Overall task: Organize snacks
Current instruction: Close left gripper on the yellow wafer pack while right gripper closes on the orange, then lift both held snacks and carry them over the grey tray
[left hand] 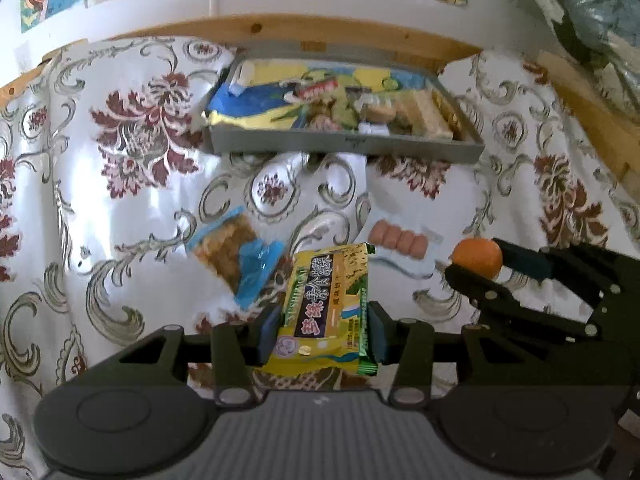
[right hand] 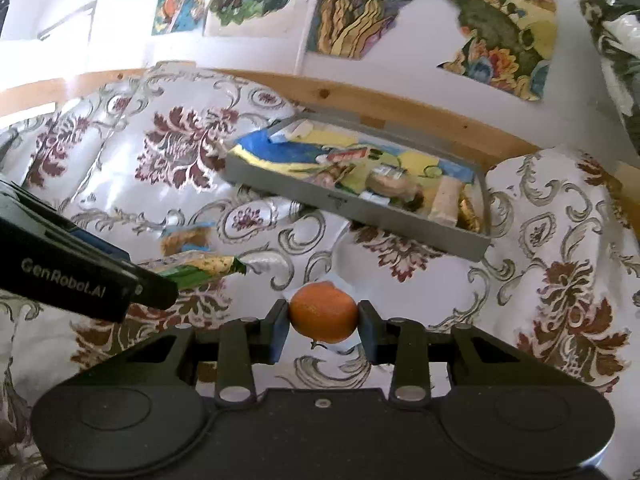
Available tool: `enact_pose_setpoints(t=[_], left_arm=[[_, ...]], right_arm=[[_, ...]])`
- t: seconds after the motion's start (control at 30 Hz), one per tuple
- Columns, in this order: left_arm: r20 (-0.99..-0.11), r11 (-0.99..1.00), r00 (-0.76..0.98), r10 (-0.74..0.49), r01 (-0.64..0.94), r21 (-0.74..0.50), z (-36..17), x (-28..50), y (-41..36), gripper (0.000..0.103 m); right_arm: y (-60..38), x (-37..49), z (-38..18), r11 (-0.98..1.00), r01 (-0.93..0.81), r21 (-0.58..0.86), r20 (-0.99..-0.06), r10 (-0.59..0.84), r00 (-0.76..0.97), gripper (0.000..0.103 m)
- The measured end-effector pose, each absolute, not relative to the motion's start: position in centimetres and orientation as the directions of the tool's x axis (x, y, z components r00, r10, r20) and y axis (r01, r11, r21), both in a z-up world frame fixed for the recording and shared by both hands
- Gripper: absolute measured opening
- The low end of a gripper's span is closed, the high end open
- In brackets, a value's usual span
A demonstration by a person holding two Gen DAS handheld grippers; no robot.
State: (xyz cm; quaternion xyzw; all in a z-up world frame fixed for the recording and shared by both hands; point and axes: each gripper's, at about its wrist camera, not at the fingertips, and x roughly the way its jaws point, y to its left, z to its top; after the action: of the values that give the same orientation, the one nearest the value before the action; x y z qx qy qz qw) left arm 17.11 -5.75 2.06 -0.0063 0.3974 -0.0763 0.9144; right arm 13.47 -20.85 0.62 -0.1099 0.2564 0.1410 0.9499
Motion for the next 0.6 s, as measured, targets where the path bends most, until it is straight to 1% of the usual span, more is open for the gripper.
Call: enact_pose_setpoints(t=[0.23,0.43,0.6], left_arm=[[-0.68,0.986,0.715,-0.161,0.141,-0.085,3.1,17.6,-6.3,0.05],[-0.647,0.986,0.745,-0.163,0.153,-0.072,3.9,18.3,-7.0,0.05],[-0.619,0.985,0.768,-0.162,0.158,-0.061,5.0,19.8,-7.5,0.05]], right_arm=[[-21.6,13.6,1.7,0.948,-0.295,-0.116,-0.486,0.205,0.85,0.039],[-22.4,13.9,2.5,0.956,-0.274,-0.103,-0.464,0.198,0.863,0.039],[-23.5,15.6,3.7,0.962,-0.264,-0.061,-0.448,0.21,0.869,0.039]])
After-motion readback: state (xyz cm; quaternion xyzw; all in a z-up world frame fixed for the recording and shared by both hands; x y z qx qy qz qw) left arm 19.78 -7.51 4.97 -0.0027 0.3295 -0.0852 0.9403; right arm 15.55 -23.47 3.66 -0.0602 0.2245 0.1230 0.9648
